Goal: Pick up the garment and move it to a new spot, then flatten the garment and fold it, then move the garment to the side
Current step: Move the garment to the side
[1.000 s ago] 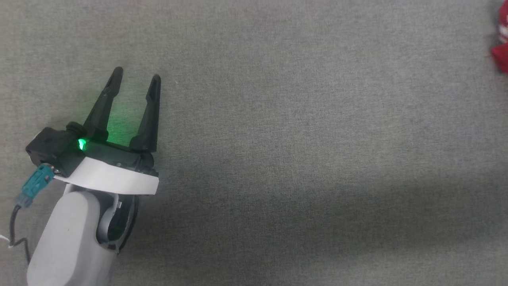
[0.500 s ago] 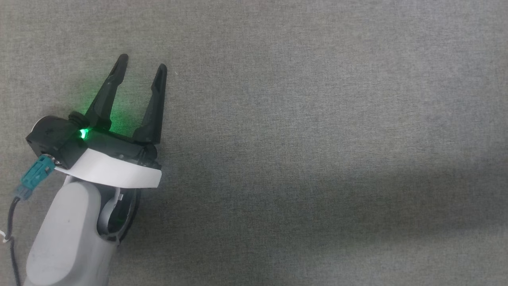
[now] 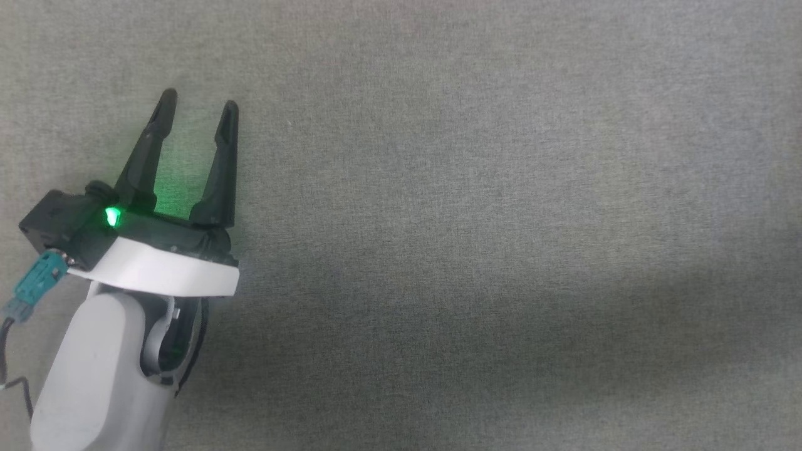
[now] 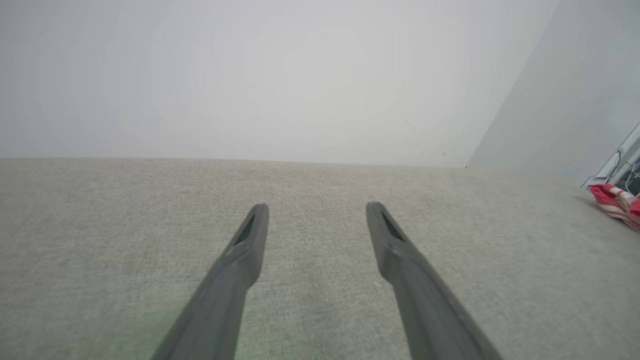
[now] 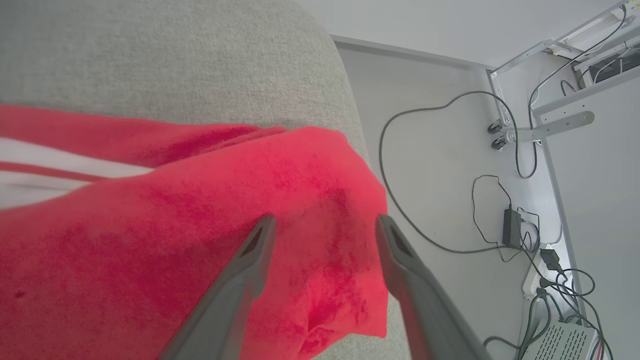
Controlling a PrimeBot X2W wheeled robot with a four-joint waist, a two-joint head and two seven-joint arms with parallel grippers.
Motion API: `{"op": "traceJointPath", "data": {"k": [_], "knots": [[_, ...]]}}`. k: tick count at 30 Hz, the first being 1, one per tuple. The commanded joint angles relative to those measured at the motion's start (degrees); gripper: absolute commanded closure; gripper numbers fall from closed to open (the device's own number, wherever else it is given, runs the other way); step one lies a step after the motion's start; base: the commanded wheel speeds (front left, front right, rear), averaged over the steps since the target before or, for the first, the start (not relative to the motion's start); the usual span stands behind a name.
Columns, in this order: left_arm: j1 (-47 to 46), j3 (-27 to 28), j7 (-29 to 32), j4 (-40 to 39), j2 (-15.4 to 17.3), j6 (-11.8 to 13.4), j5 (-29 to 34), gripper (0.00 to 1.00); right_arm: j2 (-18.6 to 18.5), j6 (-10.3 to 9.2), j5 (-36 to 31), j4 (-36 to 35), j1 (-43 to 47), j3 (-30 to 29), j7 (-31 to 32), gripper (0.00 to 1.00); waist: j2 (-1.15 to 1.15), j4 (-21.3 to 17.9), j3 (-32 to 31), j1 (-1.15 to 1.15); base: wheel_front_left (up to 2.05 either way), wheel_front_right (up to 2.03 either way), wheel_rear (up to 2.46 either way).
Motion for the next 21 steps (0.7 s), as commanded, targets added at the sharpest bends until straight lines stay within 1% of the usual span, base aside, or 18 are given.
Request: {"op": "traceJointPath", "data": {"k": [1,6,14,15,18,19,21], "knots": [[1.0,0.4,-0.3,-0.1,-0.1,-0.1,-0.2,0.00,0.8,-0.11,0.8,0.0,-0.4,0.6,-0.7,0.00,0.00,0.1,-1.0,0.00,0.00,0.00,0.00],[3.0,2.0,-0.3,-0.3,-0.5,-0.2,-0.4,0.00,3.1,-0.11,3.1,-1.6,-0.8,2.0,-3.8,0.00,0.00,0.3,-3.8,0.00,0.00,0.00,0.00],[7.4,5.2,-0.3,0.2,-1.1,-0.2,0.3,0.00,10.5,-0.11,5.5,-4.1,1.8,4.9,-11.6,0.00,0.00,1.0,-9.5,0.00,0.00,0.00,0.00],[7.4,5.2,-0.3,0.2,-1.1,-0.2,0.3,0.00,10.5,-0.11,5.5,-4.1,1.8,4.9,-11.6,0.00,0.00,1.0,-9.5,0.00,0.00,0.00,0.00],[9.1,6.7,-0.3,0.5,-1.0,-0.1,0.6,0.00,12.8,-0.11,6.0,-5.0,3.5,6.1,-14.3,0.00,0.00,1.4,-11.9,0.00,0.00,0.00,0.00],[10.3,7.4,-0.3,0.7,-1.0,-0.2,0.8,0.00,14.3,-0.11,6.6,-5.3,4.7,6.5,-16.3,0.00,0.00,1.7,-13.4,0.00,0.00,0.00,0.00],[11.6,8.2,-0.3,0.9,-0.7,-0.2,0.9,0.00,15.6,-0.11,6.7,-5.6,6.3,7.4,-18.4,0.00,0.00,2.0,-14.9,0.00,0.00,0.00,0.00]]}}
